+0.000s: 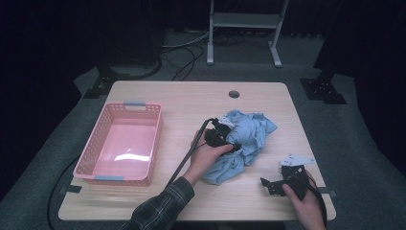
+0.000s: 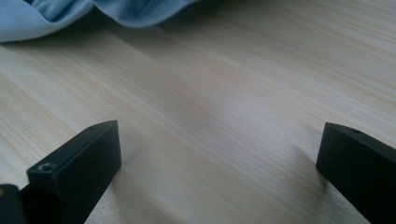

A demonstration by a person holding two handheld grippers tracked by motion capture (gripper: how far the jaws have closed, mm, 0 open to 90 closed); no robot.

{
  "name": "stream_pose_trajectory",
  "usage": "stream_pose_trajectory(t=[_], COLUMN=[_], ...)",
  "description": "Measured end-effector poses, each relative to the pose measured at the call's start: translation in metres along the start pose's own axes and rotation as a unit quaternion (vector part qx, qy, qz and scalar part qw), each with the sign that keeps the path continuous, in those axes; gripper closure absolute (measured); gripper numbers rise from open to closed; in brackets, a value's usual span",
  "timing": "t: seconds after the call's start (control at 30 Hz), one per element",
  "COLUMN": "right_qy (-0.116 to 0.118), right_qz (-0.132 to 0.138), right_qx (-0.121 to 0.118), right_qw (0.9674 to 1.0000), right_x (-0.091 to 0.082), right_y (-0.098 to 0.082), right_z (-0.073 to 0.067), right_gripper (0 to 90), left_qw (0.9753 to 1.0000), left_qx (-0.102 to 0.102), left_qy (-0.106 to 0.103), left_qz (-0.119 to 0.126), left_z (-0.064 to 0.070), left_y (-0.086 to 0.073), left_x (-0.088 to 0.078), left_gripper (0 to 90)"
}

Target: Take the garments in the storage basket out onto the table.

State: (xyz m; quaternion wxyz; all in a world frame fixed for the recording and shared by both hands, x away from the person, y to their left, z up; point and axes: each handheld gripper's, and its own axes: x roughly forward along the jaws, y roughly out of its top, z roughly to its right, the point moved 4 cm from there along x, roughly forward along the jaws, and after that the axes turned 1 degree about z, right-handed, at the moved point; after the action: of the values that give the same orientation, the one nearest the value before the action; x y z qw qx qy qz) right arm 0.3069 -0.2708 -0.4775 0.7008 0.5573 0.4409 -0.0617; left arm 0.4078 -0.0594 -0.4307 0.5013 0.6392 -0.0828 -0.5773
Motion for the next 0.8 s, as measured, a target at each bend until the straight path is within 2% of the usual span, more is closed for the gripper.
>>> stream_pose_trajectory(t=[0.4, 0.6, 0.8], right_qy=[0.0, 0.0, 0.0], right_qz=[0.0, 0.0, 0.0], right_qx=[0.0, 0.0, -0.001], right_qw=[1.0, 1.0, 1.0], right_x=[0.0, 0.0, 0.0], right_y=[0.0, 0.0, 0.0], right_z=[0.0, 0.0, 0.0], right_gripper=[0.0, 0.0, 0.0], left_qw=[0.9999, 0.9997, 0.9997], left_qx=[0.005, 0.015, 0.012], left_qy=[0.006, 0.012, 0.01], left_qz=[-0.008, -0.017, -0.017], left_z=[0.003, 0.006, 0.005], left_y=[-0.006, -0.008, -0.009], left_x=[0.012, 0.017, 0.019], left_gripper=[53.6, 52.0, 48.8])
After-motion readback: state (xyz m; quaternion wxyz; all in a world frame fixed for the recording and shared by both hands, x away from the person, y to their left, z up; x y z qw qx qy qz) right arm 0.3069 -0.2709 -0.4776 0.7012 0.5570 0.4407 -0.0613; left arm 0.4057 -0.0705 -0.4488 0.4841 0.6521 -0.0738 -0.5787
